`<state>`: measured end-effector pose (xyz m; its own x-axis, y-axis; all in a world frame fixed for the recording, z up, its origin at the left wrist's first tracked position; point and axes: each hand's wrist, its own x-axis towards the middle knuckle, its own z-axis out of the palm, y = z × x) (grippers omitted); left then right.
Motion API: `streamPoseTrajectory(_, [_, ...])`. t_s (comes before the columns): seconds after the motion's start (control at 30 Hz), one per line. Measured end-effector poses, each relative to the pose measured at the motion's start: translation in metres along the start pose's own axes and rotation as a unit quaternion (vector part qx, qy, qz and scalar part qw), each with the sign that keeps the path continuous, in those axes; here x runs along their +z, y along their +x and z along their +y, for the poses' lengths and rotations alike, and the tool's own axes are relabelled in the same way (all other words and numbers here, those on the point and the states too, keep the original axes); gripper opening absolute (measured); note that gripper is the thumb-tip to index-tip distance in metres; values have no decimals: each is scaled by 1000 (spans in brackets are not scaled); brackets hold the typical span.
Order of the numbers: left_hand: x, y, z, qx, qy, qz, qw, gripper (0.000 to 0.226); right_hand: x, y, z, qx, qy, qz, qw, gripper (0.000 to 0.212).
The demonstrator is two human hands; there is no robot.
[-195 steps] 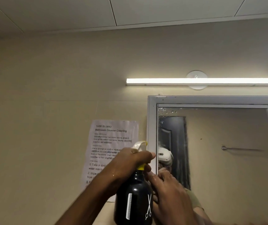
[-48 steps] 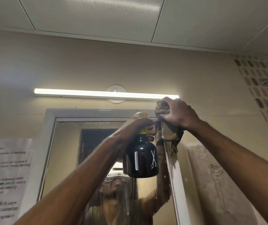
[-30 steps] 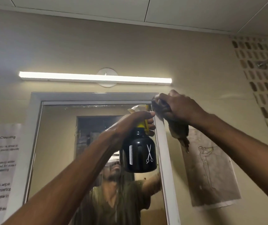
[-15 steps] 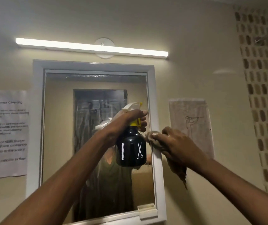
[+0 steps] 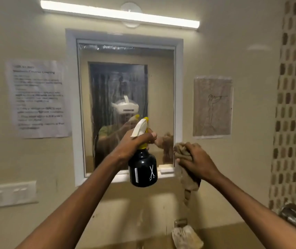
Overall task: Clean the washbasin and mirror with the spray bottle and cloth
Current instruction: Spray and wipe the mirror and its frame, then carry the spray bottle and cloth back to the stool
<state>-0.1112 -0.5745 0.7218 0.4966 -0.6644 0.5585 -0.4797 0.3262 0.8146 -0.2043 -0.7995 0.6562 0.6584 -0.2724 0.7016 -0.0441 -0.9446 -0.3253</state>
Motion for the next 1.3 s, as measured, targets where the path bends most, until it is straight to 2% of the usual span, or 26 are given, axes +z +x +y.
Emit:
streamPoseTrajectory(0.03, [0,-11,-1,1,9,11,1000,5,0,-4,-5,-1,33,22,999,45])
streamPoseTrajectory(0.1, [0,-28,-7,2,43,28,999,21,-2,-9,-17,-6,100,61,993,44])
streamPoseTrajectory(0.13, [2,-36,-10,2,55,39,998,20,-2,-12,-23,-10,127,74,989,43])
streamPoseTrajectory(0.2, [4,-49,-15,-9,79,53,995,3,-4,-15,-36,-20,170,83,982,44])
streamPoseTrajectory(0.3, [11,-66,-22,-23,117,67,991,17,-2,-22,-53,-39,218,74,972,45])
streamPoseTrajectory(0.43, [21,-81,-27,-37,126,90,987,30,12,-31,-65,-52,243,49,967,48])
streamPoseTrajectory(0.53, [27,-88,-30,-53,142,107,983,25,19,-38,-72,-56,260,35,963,49])
streamPoseTrajectory(0.87, [39,-114,-35,-77,160,153,972,47,23,-72,-81,4,333,24,943,49])
streamPoseTrajectory(1.03, [48,-131,-35,-75,152,143,975,36,26,-98,-79,10,337,-9,942,45])
streamPoseTrajectory(1.3, [48,-143,-45,-66,145,117,980,34,43,-126,-76,46,359,-37,932,38])
